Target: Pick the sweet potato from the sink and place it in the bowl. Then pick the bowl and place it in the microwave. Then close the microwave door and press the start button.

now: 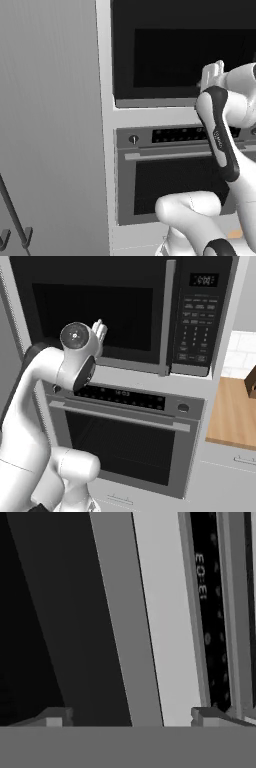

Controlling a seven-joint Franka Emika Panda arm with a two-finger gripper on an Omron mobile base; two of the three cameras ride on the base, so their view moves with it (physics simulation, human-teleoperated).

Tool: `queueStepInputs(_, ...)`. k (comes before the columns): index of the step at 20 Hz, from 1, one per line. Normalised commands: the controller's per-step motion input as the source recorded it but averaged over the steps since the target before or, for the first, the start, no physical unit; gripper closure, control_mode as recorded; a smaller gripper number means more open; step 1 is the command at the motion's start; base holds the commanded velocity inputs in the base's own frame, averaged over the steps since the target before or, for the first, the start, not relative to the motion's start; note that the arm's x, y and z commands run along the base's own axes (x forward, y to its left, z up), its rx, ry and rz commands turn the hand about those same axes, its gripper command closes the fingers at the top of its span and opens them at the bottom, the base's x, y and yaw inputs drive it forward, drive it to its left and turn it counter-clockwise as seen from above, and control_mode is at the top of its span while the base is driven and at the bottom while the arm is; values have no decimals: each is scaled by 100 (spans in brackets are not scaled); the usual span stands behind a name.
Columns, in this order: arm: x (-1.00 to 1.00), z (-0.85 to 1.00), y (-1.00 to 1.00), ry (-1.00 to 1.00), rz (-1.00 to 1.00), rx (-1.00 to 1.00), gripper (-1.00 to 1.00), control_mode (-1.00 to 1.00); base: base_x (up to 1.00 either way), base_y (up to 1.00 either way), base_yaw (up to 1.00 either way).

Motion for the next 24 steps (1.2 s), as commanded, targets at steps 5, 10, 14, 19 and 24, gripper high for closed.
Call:
queueStepInputs(5, 43, -11, 0, 0, 6, 17, -100, -100, 0, 0, 0)
queueStepInputs(10, 53, -44, 3, 0, 9, 16, -100, -100, 0, 0, 0)
queueStepInputs(14, -28, -32, -9, -2, 12, 8, -100, -100, 0, 0, 0)
queueStepInputs(19, -100, -1, -64, -17, 8, 3, -100, -100, 0, 0, 0)
queueStepInputs(24, -86, 0, -100, -7, 2, 5, -100, -100, 0, 0, 0)
